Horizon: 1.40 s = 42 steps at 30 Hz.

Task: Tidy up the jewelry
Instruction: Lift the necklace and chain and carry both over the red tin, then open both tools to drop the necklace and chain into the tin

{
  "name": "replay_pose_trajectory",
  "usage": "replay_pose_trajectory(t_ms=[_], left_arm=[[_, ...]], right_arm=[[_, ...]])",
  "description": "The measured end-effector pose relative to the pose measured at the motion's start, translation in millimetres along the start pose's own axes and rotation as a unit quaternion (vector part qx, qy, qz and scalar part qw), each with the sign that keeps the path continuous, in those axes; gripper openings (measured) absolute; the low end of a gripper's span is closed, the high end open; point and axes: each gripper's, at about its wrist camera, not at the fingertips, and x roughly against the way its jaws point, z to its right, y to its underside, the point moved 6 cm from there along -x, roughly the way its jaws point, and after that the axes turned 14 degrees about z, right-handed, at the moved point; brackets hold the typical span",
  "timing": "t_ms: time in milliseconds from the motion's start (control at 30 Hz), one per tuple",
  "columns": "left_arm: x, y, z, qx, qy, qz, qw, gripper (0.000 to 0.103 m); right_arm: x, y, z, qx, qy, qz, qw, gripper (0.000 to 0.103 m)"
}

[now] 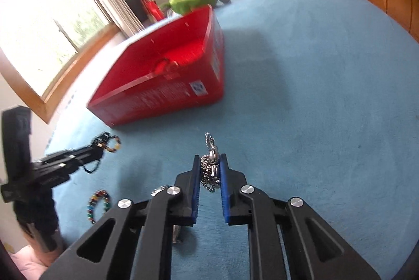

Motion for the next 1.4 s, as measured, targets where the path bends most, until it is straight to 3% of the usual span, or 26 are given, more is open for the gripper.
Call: replay_pose_trajectory(t_ms=[367,533,700,867,1133,1300,1333,1367,1400], left_arm=[[40.4,-42.2,9.0,-0.008,0.012,0.051,0.9986,0.02],[46.3,-79.9,9.3,-0.009,0.003,0.08,0.9968,0.02],[25.4,-107.8,-0.4,0.002,-0.025,0.094,0.9953,0.02],[-13.4,-129.9,-18.9,0.024,-0.042,0.084,0.9953,0.02],[-72.6,-139.2,-40.9,0.034,-0.065,0.047,0.9962,0.02],[-98.4,-138.4,-47.7,0.033,-0.069,0.025,0.9967,0.022],[-100.6,-137.5,-49.7,0.037,-0.069,0.022,0.9967,0.024],[-100.9,-137.0,-51.3,0.041,-0.067,0.021,0.9967,0.025],[-99.6,-137.5,-52.9,0.044,-0.068,0.024,0.9964,0.033]], right_arm=[[33.8,-62.7,-43.9,0.014,-0.074,0.052,0.996,0.014],[15.8,-101.9,-65.0,0.022,-0.085,0.056,0.995,0.013],[-25.0,-129.1,-81.3,0.029,-0.085,0.051,0.995,0.013],[-76.5,-141.2,-83.2,0.021,-0.07,0.033,0.997,0.013],[-139.8,-134.6,-71.1,0.024,-0.04,-0.009,0.999,0.013],[-154.9,-131.2,-65.0,0.031,-0.027,-0.015,0.999,0.014],[-153.8,-133.3,-65.3,0.034,-0.025,-0.009,0.999,0.018],[-152.7,-135.7,-64.4,0.036,-0.021,-0.002,0.999,0.03],[-149.4,-137.0,-64.6,0.038,-0.021,0.003,0.999,0.034]])
